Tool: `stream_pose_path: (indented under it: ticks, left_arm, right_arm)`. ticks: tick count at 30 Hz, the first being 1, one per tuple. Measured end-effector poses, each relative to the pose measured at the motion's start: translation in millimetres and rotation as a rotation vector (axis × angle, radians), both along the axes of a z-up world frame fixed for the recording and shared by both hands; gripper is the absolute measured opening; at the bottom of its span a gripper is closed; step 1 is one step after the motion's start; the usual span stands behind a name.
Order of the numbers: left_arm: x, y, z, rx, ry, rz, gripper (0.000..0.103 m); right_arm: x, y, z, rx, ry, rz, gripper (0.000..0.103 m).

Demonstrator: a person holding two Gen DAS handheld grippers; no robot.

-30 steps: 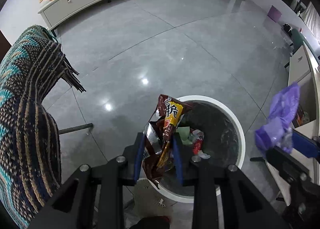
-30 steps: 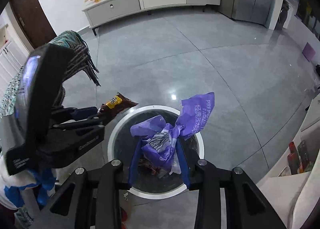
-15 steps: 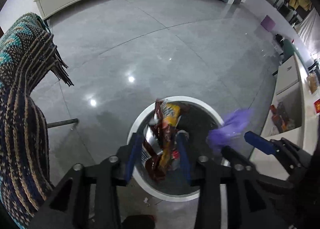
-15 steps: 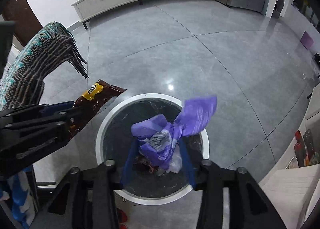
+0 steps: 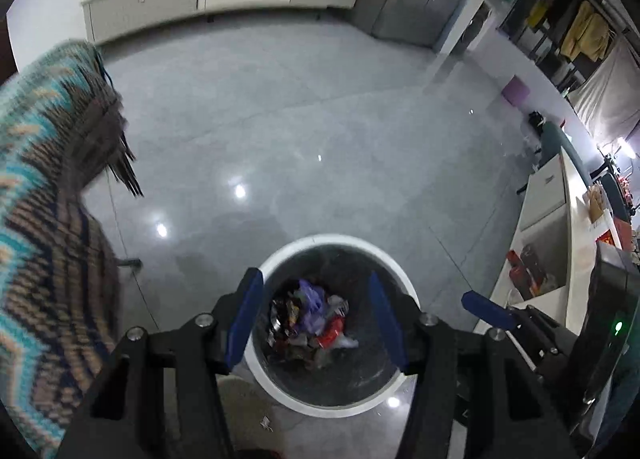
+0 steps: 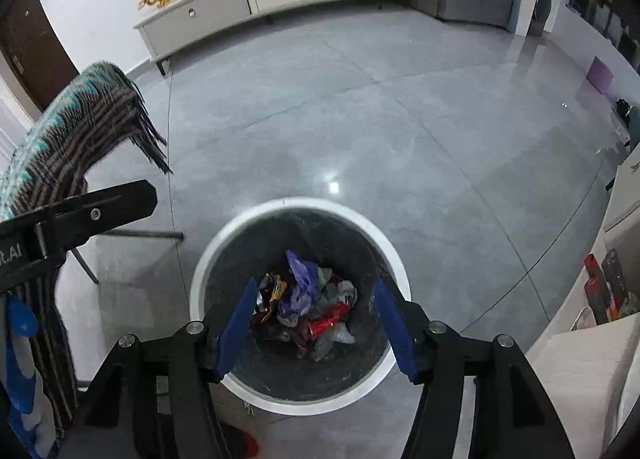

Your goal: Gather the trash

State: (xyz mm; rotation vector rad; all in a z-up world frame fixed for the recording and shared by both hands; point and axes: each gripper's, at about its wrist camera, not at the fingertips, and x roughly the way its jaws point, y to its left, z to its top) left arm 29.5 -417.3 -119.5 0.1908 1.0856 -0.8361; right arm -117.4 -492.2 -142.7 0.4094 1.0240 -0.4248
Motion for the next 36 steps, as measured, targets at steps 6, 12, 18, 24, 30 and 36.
stream_pose_path:
  ticks: [6,12,18,24,30,36]
  left_arm:
    - [3.5,28.5,35.8,0.012,-0.16,0.045,0.053]
    - [4.3,76.0,53.7,0.034,-0.266,0.092,0.06]
    - [0.2,139.2,65.2,0.085,-0.429,0.168,0.074]
    - [-4.3,197.3,72.7,0.155,-0.58,0.226,0.075]
    - [-0.8,250.8,78.0,0.193,-0.646,0.302,0.075]
    - [-3.1,281.7,85.8,0.209,-0.671,0.351,0.075]
  right_arm:
    - [3.8,12.7,33.2,-0.046,-0.085,-0.031,0.064]
    - [-4.5,35.7,59.2,-0.084,-0.152,-0.064,0.067]
    - [-9.1,71.0,77.0,-0.13,-0.206,-0.071,0.079]
    - [4.2,118.0,88.0,-0.166,-0.266,-0.017,0.091]
    - [18.4,155.4,104.9,-0.217,-0.325,0.033,0.098]
    - [18.7,175.5,115.9,-0.264,-0.357,0.053,0.103]
